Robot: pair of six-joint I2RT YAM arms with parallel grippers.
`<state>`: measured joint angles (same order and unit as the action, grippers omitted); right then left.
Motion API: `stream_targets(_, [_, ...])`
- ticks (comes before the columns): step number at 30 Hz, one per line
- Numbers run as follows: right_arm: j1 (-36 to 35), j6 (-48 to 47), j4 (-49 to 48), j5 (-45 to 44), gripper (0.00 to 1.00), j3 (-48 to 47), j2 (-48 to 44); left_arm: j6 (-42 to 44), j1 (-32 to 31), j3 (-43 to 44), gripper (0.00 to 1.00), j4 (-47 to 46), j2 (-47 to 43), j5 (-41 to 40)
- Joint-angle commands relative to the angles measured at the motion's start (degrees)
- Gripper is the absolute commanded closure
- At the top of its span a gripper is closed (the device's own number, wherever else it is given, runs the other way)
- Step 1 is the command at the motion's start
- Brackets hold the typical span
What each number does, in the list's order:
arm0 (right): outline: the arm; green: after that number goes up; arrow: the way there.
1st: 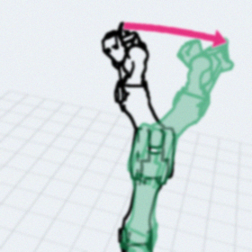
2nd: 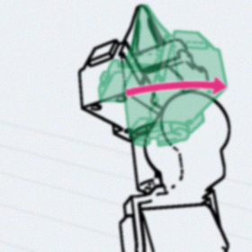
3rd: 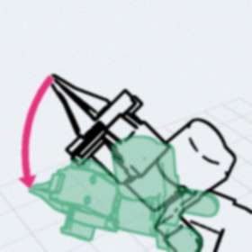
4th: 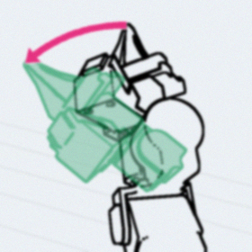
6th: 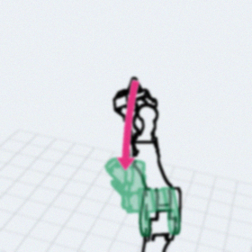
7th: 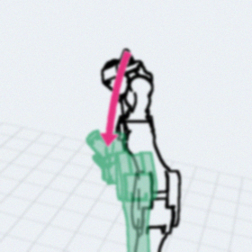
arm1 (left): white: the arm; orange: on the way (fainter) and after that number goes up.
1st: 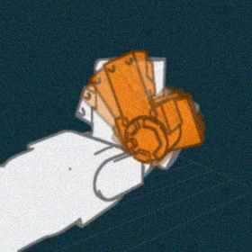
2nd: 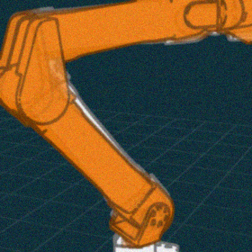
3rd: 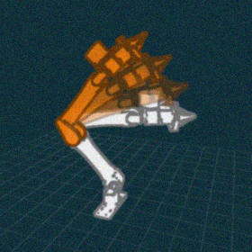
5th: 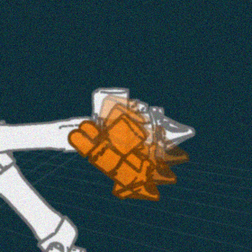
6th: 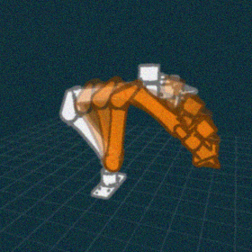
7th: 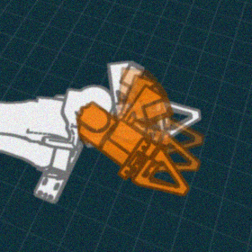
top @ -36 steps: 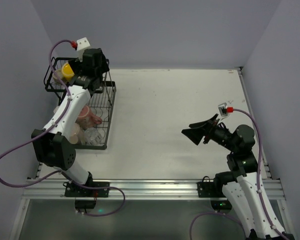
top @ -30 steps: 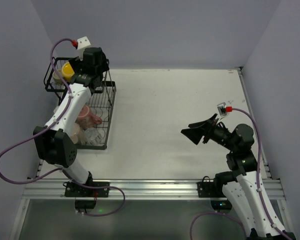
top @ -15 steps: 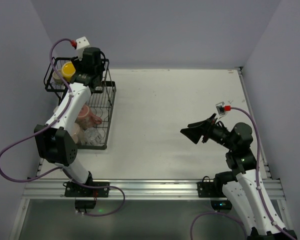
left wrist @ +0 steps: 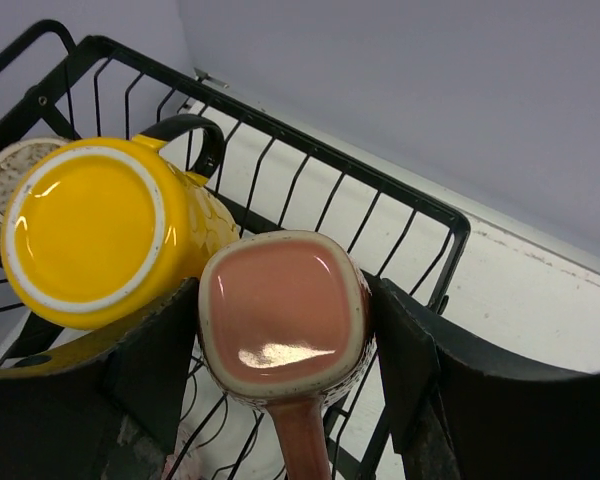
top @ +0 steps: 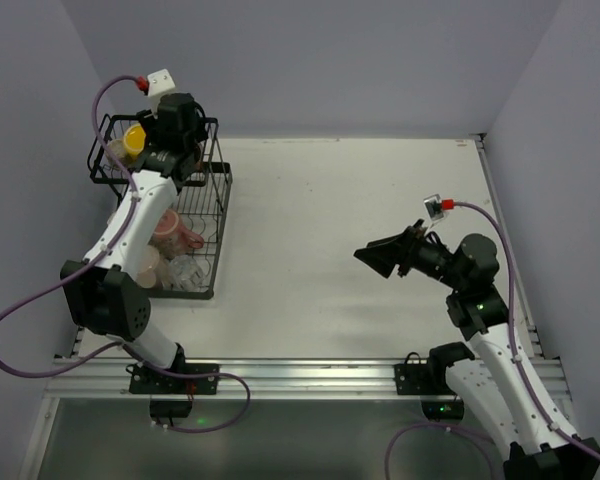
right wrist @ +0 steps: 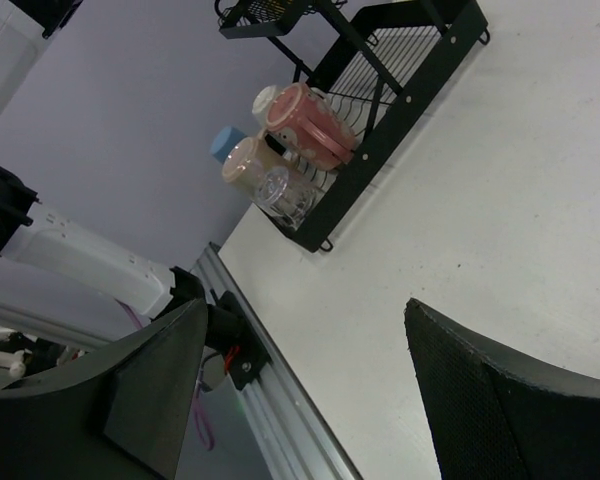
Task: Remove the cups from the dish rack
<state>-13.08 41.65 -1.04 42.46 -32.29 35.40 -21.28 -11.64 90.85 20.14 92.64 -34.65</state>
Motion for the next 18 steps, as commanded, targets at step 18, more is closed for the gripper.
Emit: stream_targets(18, [-14.51,9.49,-19.33,-13.18,0.18,-12.35,17.06,0.10,-1.19,8.47,1.00,-6.00,-11.42,8.36])
